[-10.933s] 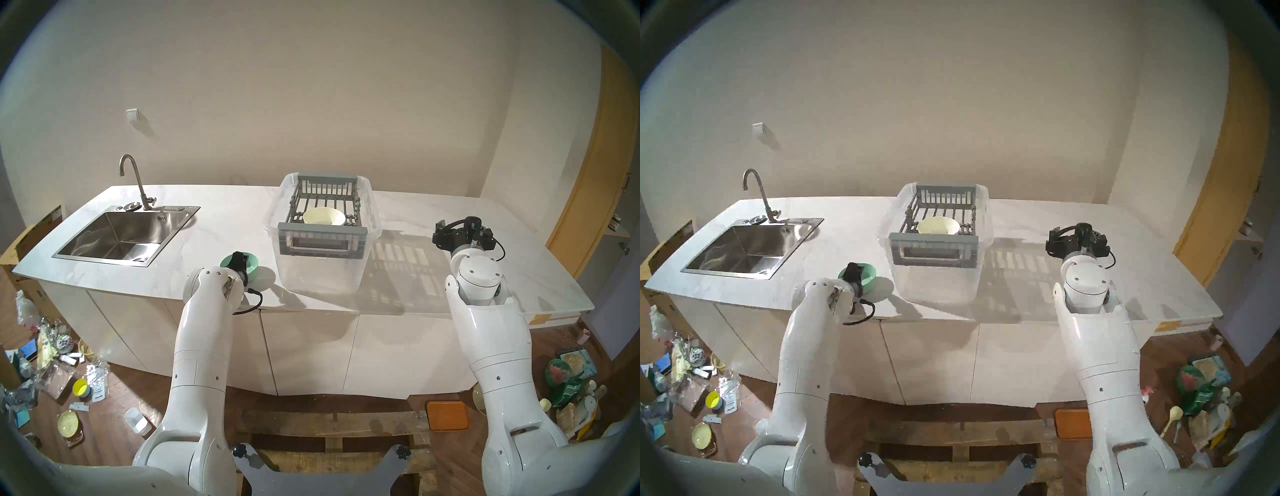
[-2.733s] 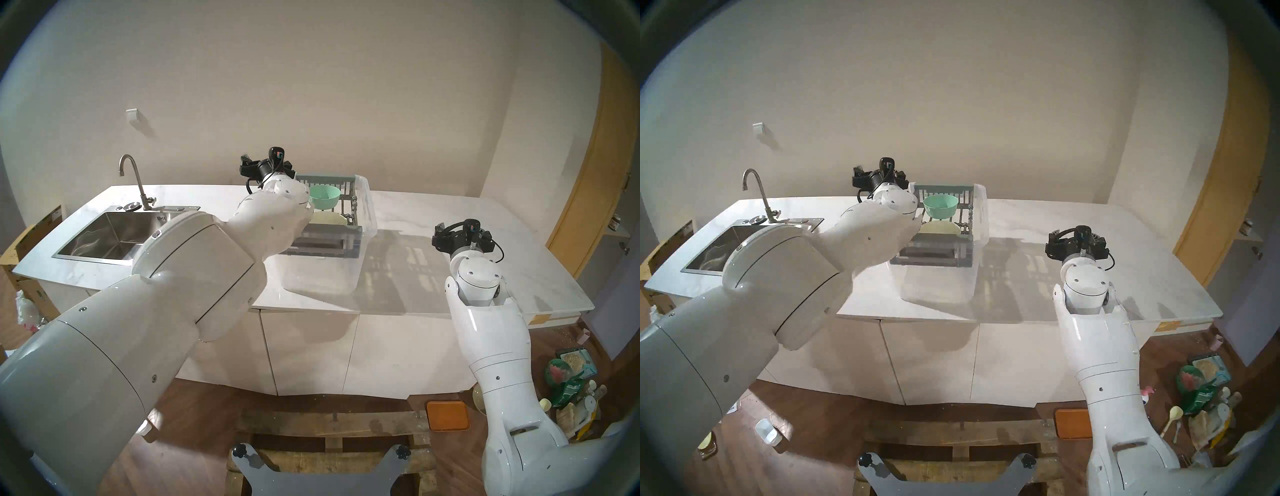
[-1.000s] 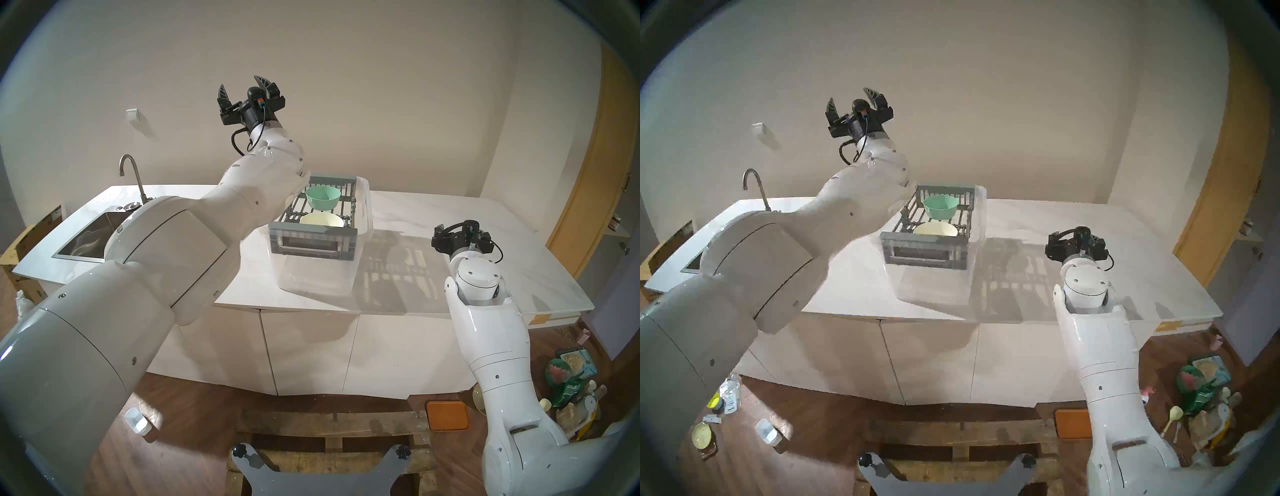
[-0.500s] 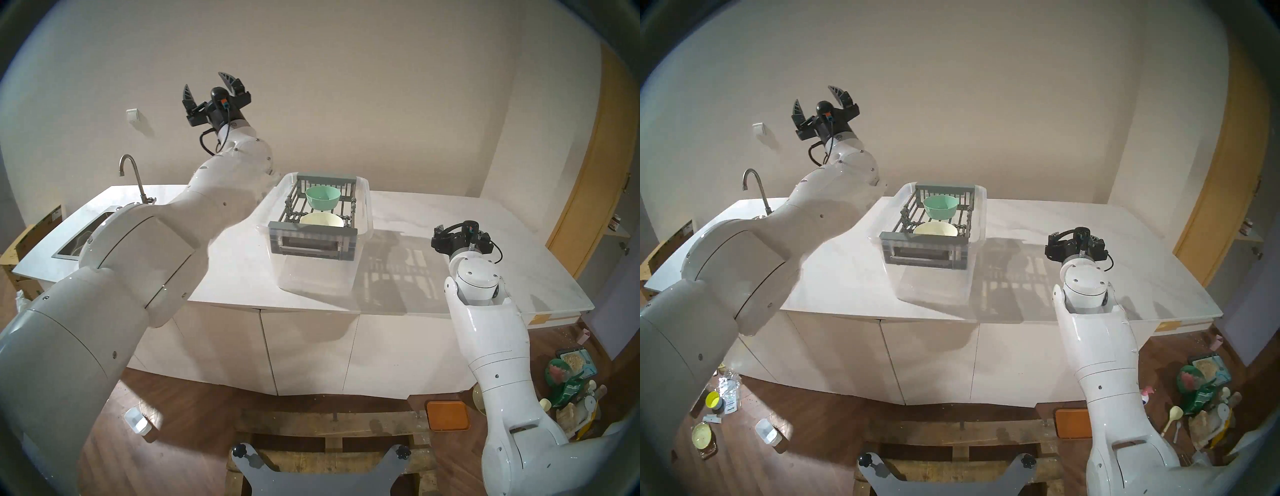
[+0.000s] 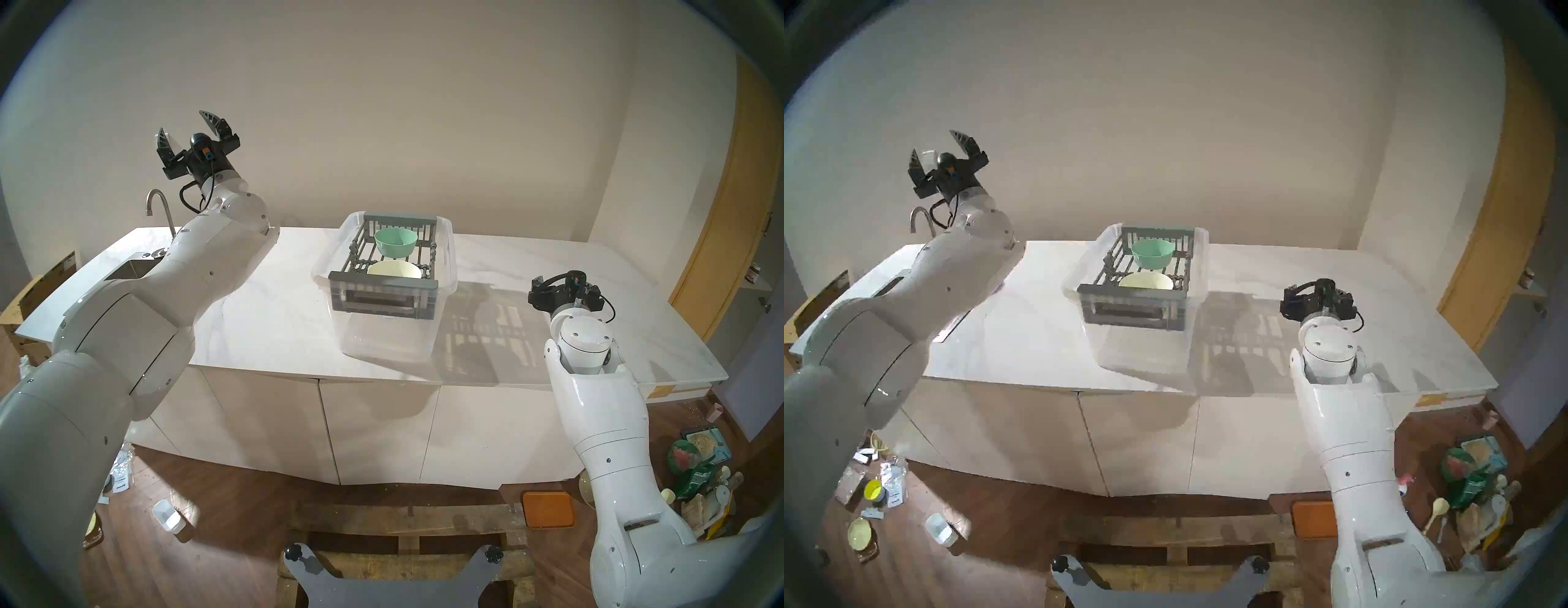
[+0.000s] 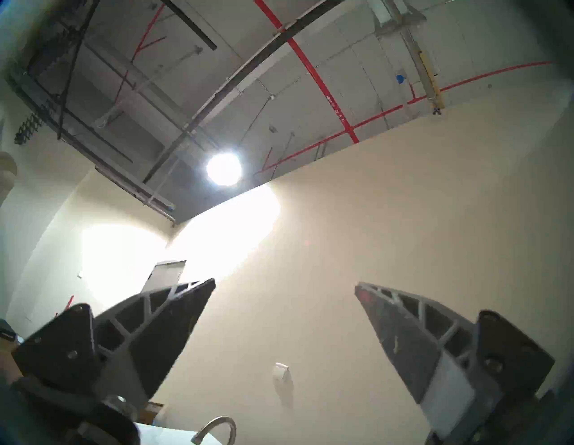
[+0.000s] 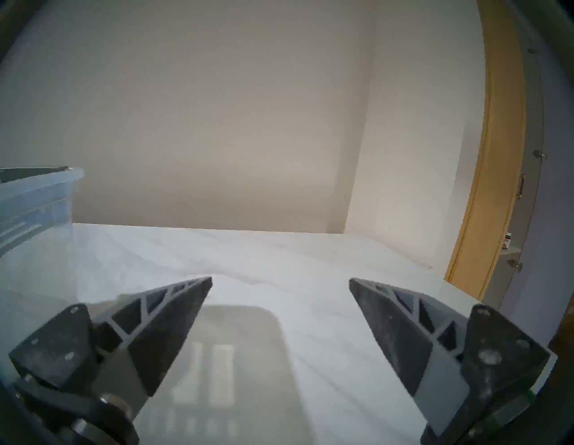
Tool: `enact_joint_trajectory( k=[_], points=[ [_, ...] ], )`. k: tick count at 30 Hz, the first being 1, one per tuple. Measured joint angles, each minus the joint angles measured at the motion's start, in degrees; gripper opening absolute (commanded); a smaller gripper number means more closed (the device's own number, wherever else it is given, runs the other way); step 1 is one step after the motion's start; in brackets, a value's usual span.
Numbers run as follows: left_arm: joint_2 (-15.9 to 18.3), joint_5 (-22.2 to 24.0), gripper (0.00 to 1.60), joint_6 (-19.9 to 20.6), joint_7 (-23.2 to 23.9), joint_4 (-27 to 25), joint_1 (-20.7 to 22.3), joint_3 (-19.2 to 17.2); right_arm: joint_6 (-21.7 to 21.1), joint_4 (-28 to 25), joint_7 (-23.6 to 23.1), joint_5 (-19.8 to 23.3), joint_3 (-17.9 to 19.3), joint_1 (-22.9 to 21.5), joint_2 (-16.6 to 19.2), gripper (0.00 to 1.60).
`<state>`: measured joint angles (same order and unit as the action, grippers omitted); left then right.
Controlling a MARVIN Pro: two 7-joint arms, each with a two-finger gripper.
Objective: Place the plate or bowl neatly into the plate slot of the drying rack
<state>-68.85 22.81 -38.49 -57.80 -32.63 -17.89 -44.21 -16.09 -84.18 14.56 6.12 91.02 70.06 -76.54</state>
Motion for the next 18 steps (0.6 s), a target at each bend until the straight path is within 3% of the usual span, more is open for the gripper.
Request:
enact_joint_trajectory(
  k=[18],
  points=[
    [1.1,-0.2,1.60,-2.6,0.1,-14.3,-5.7,3.7,0.0,0.0,-0.1,0.0,0.0,-0.2,0.0,1.60]
  ],
)
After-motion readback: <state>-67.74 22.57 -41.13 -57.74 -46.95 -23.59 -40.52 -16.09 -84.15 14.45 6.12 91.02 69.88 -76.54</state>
